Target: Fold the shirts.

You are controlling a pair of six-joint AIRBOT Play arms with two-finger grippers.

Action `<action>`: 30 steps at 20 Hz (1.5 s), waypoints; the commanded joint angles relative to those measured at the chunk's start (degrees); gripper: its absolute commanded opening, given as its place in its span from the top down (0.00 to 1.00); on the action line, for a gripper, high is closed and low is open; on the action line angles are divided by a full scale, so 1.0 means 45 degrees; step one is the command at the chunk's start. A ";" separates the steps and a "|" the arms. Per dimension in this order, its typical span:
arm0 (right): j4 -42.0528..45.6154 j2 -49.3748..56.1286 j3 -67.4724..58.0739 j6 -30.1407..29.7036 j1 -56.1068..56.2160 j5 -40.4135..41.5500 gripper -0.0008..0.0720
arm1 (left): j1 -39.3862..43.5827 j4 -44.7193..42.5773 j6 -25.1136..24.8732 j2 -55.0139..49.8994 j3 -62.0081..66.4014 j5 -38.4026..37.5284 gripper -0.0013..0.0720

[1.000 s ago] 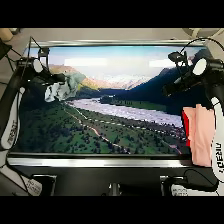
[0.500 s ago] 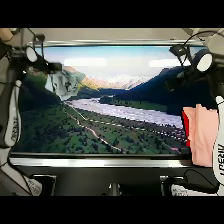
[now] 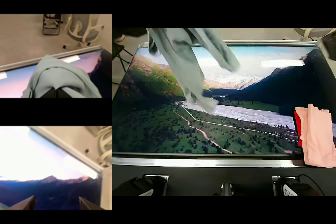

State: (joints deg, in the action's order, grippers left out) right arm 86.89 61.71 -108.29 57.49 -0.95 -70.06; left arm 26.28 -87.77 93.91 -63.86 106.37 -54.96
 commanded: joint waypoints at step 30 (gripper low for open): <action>-0.6897 0.5459 0.9466 -0.1073 0.2710 -0.2040 0.05 | -0.1166 0.6630 0.0233 0.0675 -1.6315 0.1195 0.14</action>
State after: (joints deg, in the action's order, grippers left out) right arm 59.24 83.44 -68.12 52.99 8.80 -81.23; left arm 20.64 -65.93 95.53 -60.14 39.88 -58.74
